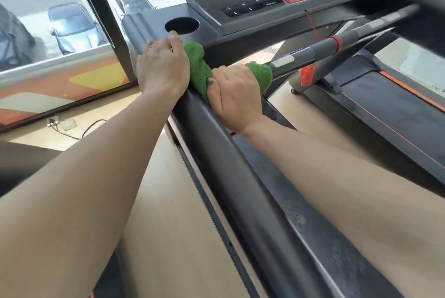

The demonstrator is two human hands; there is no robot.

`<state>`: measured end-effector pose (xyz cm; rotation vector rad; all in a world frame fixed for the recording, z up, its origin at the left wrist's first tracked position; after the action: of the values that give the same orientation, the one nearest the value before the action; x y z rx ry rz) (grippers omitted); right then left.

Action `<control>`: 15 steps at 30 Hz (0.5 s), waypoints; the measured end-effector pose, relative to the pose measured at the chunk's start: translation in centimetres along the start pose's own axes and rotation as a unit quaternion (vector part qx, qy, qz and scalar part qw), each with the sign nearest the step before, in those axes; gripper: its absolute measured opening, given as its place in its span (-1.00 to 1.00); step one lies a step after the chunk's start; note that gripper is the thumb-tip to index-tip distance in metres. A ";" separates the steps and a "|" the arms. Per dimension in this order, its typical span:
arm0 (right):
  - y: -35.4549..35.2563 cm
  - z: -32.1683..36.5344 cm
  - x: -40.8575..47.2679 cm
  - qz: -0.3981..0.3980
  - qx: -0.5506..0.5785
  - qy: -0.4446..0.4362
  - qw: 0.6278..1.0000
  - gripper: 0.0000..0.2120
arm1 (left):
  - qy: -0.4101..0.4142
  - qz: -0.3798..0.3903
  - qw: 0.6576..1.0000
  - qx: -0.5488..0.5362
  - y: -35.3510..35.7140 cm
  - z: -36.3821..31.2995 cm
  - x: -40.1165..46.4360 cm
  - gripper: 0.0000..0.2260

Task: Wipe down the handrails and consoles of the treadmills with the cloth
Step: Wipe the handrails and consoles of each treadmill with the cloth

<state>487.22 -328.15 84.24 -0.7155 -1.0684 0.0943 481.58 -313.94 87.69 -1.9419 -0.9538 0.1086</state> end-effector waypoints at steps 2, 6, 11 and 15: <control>0.2 0.2 1.3 0.066 -0.036 -0.015 0.997 -0.66 | -0.009 0.004 0.998 0.062 -0.1 -0.5 -0.7 -0.51; 1.4 0.2 3.5 0.275 -0.107 -0.001 0.956 -0.44 | -0.083 0.039 0.990 0.107 0.5 -1.9 -4.0 -0.45; 1.2 0.4 4.9 0.423 -0.107 0.072 0.897 -0.48 | -0.135 0.057 0.987 0.070 1.1 -2.7 -8.4 -0.47; 1.7 0.4 3.8 0.392 -0.085 0.069 0.913 -0.48 | -0.170 0.048 0.980 0.093 0.8 -3.2 -9.0 -0.49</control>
<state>489.23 -325.16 86.27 -1.2628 -0.6040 0.6375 477.16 -322.38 86.19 -1.8258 -1.0285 0.5820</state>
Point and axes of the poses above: each hand's wrist, its own x-axis towards the middle knuckle, its own y-axis out of the palm, z = x × y, the point moved 6 cm from there along x, towards the middle knuckle, and after that the axes turned 12 degrees about y, right-handed, at the moved point
